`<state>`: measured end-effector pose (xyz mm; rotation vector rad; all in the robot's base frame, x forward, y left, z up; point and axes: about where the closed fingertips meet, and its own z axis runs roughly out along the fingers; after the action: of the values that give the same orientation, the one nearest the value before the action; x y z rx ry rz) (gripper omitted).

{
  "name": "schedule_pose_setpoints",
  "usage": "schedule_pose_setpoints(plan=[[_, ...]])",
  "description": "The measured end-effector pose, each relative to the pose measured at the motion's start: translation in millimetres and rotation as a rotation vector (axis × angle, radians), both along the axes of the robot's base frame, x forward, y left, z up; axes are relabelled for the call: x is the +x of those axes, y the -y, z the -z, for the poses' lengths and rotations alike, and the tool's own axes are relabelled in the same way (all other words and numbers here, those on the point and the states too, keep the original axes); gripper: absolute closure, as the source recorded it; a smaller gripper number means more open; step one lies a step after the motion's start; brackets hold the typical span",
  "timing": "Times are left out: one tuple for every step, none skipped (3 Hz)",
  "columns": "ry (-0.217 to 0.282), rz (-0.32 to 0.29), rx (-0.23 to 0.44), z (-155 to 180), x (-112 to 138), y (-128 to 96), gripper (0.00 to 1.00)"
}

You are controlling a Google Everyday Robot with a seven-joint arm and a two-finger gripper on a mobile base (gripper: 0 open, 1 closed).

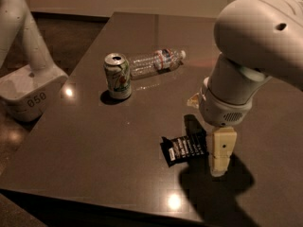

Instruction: Move rxbar chocolate near 7up can

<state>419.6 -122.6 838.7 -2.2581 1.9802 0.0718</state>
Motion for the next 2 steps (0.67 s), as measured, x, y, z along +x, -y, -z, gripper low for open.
schedule_pose_setpoints(plan=[[-0.007,-0.010,-0.007,3.3,-1.4,-3.1,0.25],[-0.009,-0.024,-0.005,-2.3,-4.0,-10.2,0.57]])
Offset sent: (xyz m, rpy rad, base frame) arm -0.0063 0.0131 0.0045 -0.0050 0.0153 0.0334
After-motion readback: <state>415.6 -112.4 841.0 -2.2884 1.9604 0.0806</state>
